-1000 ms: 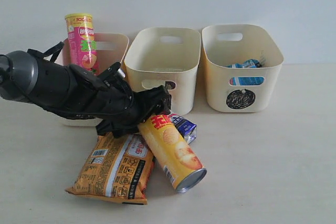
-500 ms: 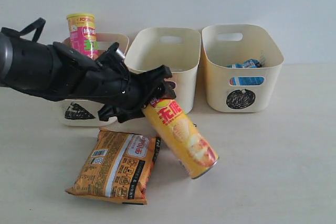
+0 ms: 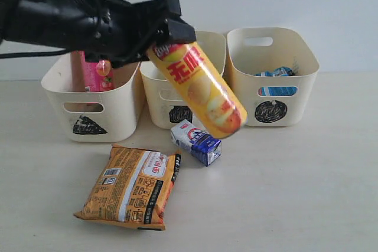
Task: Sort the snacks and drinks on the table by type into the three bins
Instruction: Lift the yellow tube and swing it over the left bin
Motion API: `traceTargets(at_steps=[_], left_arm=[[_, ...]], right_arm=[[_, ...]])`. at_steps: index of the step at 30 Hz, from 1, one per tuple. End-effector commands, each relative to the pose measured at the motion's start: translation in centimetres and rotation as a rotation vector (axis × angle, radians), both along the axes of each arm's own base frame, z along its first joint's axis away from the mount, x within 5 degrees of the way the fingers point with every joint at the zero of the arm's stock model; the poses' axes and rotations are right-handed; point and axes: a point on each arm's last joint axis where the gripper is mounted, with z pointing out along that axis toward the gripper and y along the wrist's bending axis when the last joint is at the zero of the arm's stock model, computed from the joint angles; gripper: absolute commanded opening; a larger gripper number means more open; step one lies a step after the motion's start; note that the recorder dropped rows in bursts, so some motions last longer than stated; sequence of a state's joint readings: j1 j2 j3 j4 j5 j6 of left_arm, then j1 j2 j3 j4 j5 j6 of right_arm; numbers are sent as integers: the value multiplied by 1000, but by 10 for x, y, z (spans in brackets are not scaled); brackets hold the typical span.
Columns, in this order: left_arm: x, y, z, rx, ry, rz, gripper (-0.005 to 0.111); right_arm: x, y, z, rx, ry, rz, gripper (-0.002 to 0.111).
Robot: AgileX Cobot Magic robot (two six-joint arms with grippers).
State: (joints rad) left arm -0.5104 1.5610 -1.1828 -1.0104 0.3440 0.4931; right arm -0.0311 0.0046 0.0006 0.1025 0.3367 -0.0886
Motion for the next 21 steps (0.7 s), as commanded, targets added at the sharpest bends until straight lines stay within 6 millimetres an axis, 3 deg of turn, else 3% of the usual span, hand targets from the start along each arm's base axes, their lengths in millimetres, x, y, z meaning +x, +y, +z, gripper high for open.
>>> traceTargets(at_steps=[1, 5, 12, 18, 21], left_arm=[[-26, 16, 43, 115, -220, -64, 5], [-60, 40, 88, 211, -449, -77, 5], [-77, 70, 113, 348, -608, -22, 5], [-56, 98, 106, 436, -582, 92, 5], [-31, 112, 92, 491, -548, 154, 5]], right_arm=[[0, 0, 1, -2, -10, -7, 0], [0, 0, 1, -2, -10, -7, 0], [0, 0, 1, -2, -10, -7, 0], [0, 0, 1, -2, -10, -7, 0], [0, 0, 1, -2, -10, -7, 0]])
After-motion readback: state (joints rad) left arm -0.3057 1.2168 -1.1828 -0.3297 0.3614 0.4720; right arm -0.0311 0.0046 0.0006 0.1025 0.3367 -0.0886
